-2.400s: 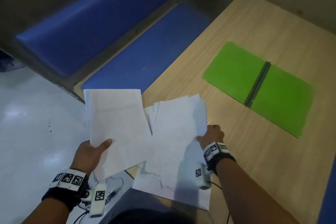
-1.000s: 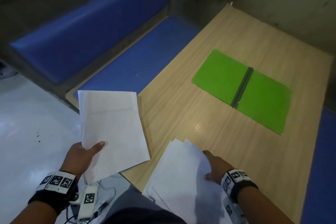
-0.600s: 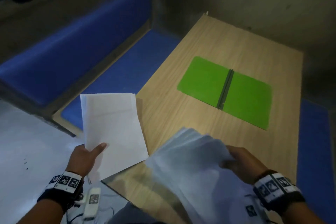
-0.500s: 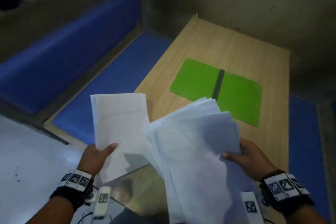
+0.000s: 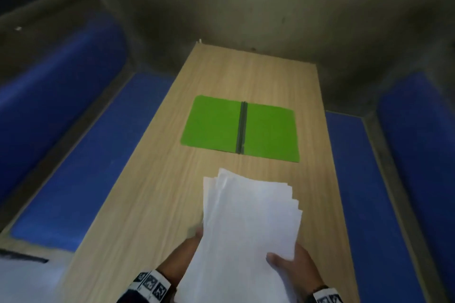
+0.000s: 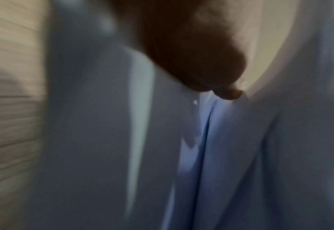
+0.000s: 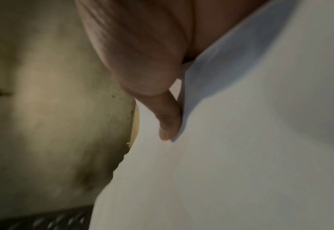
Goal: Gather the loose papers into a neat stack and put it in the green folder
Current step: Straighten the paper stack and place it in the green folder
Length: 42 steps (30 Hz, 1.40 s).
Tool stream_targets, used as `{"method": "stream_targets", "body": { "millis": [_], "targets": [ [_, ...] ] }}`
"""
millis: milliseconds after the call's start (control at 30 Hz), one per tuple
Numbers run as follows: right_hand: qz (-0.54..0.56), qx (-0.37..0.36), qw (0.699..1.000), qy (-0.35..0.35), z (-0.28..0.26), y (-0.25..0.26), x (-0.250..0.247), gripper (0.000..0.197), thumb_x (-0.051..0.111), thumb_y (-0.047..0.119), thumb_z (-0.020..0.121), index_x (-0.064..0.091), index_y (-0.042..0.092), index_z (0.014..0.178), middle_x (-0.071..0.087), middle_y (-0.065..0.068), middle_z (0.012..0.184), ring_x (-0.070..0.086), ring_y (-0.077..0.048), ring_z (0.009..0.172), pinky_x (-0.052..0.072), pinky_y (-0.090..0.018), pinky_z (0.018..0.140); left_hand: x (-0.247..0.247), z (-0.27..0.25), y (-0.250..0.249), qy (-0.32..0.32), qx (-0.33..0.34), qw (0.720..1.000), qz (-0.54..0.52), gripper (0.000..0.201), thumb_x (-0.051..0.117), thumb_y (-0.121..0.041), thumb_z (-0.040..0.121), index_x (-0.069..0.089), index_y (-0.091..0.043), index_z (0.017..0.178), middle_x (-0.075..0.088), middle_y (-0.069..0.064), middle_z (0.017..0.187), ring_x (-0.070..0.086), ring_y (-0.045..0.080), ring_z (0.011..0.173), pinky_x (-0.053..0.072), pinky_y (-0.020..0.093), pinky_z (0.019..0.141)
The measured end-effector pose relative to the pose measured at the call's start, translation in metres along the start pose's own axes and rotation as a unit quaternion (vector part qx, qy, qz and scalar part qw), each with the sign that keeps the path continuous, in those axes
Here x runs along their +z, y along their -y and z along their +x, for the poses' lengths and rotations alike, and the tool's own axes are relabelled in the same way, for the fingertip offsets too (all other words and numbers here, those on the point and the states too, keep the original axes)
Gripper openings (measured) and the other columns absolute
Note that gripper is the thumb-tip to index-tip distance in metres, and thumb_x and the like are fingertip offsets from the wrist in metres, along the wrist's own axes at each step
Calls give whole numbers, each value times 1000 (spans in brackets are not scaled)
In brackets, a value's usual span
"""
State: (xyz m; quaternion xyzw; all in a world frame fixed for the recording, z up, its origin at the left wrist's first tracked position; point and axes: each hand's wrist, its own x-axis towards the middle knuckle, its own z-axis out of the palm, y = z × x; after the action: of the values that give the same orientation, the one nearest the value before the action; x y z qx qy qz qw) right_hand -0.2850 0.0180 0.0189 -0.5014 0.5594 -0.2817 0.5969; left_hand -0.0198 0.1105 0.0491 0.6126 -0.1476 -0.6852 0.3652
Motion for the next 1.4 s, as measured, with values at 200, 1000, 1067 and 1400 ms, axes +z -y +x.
{"method": "stream_targets", "body": {
  "millis": [200, 1000, 1067, 1400],
  "targets": [
    [-26, -77, 994, -72, 2, 44, -3, 31, 83, 15, 70, 67, 18, 96, 70, 24, 79, 68, -3, 87, 51, -10, 73, 14, 0, -59, 17, 178, 982, 55, 53, 84, -36, 70, 69, -15, 117, 76, 5, 110, 71, 26, 103, 56, 44, 87],
    [93, -128, 981, -111, 28, 59, 20, 78, 87, 62, 41, 61, 30, 107, 70, -3, 102, 67, -19, 94, 55, -38, 80, 35, 25, -67, -182, 361, 914, 35, 74, 91, -58, 38, 71, -20, 98, 78, -2, 92, 74, 13, 86, 56, 24, 69],
    [122, -170, 969, -131, 28, 70, 18, 64, 81, 61, 55, 59, 25, 103, 65, -12, 99, 64, -18, 87, 53, -33, 77, 41, 20, -78, -200, 406, 891, 19, 68, 83, -64, 51, 67, -19, 99, 76, 1, 94, 70, 13, 86, 55, 26, 73],
    [37, -151, 943, -294, 28, 100, 48, 49, 60, 66, 74, 53, 18, 74, 63, -3, 70, 62, -24, 69, 53, -39, 62, 64, 21, -96, -366, 342, 866, 7, 26, 72, -42, 82, 60, -20, 76, 65, -4, 77, 58, 12, 73, 41, 30, 65]
  ]
}}
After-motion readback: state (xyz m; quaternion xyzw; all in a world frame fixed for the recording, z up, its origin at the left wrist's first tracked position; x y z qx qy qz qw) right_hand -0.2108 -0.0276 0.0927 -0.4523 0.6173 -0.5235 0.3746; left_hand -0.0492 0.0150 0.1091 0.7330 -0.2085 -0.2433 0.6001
